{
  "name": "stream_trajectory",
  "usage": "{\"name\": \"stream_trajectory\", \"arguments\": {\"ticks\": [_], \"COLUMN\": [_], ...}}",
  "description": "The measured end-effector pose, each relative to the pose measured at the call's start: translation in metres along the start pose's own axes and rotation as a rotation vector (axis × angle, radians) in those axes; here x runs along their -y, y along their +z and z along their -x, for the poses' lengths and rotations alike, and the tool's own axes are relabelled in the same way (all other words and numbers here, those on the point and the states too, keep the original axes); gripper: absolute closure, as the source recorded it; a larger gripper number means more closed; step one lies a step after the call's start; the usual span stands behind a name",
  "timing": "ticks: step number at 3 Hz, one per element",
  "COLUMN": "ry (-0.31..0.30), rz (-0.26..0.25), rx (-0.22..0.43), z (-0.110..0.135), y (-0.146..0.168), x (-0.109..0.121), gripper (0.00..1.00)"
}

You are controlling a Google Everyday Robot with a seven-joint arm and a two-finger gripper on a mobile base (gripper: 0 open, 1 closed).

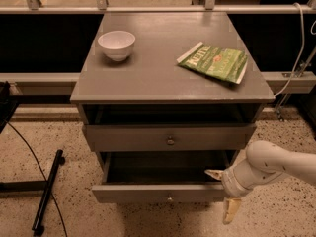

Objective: Open middle drawer

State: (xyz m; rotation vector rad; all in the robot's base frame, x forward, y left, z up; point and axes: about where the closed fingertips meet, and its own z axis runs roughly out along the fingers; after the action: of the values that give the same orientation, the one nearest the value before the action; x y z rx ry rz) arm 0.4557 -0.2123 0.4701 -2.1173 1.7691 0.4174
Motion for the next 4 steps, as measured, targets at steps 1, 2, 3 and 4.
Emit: {"name": "stream_trajectory", "arguments": {"ticks": [1, 2, 3, 4], "ry": [0.005, 0.025, 0.03, 0.028], "rz": [0.004, 0.045, 0.08, 0.107], "rx": [-0.022, -0.051, -0.08, -0.099], "z": [-0.009, -0.024, -0.033, -0.038], "y": [0.018, 0.038, 0.048, 0.048], "x": [0.003, -0.001, -0.007, -0.017], "gripper": [0.0, 0.01, 0.08, 0.23]}}
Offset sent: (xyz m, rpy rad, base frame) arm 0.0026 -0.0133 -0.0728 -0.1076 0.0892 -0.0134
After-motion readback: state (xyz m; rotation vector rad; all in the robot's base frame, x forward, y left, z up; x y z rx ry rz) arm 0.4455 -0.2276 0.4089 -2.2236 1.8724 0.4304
